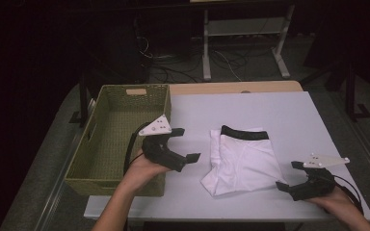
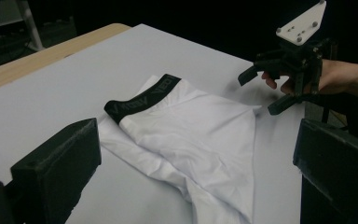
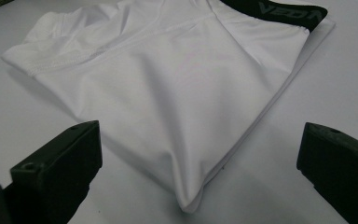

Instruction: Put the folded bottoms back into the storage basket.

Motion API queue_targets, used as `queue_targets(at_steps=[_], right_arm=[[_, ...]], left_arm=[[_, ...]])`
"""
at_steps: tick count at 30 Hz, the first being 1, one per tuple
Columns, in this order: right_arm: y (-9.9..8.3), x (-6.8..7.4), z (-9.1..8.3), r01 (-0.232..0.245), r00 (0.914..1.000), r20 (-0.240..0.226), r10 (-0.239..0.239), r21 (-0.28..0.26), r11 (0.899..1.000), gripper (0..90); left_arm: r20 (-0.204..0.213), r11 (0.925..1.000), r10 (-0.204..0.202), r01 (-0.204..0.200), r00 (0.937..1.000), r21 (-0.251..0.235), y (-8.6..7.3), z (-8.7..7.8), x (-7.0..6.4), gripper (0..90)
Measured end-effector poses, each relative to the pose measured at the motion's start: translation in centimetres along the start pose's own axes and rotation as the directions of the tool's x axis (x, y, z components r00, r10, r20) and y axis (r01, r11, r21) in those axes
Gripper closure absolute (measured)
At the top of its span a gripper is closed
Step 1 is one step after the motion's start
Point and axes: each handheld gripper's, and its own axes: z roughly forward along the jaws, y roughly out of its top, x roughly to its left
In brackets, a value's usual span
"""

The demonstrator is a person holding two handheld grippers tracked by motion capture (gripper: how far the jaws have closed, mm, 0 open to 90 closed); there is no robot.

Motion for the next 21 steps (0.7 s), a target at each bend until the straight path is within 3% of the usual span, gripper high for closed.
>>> queue_targets(at_steps=[21], right_arm=[[0.0,0.0,0.0,0.009,1.0000,0.003,-0.009,-0.002,1.000,0.2]], left_arm=[[0.036,0.9999,0.004,-0.005,0.9993,0.010,1.1,3.5,-1.0,0.6]])
